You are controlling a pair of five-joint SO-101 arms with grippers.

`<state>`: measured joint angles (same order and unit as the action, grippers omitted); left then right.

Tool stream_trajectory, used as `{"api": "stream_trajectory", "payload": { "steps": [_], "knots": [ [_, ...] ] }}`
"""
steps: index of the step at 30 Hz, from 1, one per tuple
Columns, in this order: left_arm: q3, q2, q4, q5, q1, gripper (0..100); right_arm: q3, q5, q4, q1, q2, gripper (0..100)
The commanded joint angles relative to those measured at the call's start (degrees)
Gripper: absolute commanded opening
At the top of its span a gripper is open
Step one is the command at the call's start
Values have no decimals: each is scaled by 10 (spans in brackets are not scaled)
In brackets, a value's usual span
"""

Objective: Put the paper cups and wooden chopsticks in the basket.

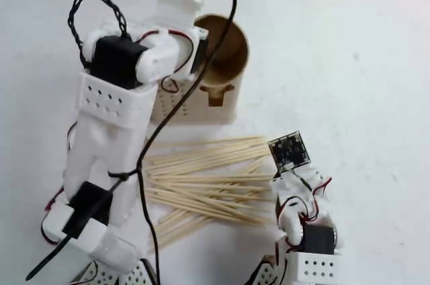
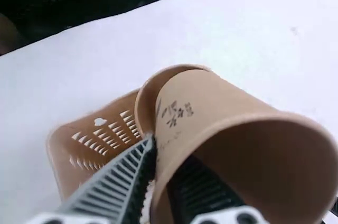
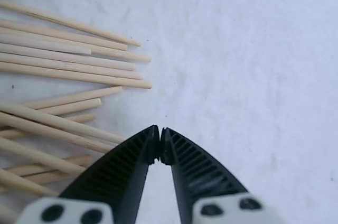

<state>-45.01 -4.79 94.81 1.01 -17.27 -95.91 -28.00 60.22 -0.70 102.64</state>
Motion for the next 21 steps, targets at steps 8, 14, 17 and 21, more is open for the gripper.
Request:
{"api": "stream_trajectory", "payload": {
  "steps": [8,14,17,21],
  "knots": [
    [-4,0,5,6,8,165,-4,-4,-13,3,6,18],
    [-5,1,-33,8,24,162,-4,-4,-13,3,6,18],
    [-4,1,-61,7,38,162,-4,-4,-13,3,6,18],
    [0,0,-90,6,58,163,-4,-4,-13,3,6,18]
  ]
}}
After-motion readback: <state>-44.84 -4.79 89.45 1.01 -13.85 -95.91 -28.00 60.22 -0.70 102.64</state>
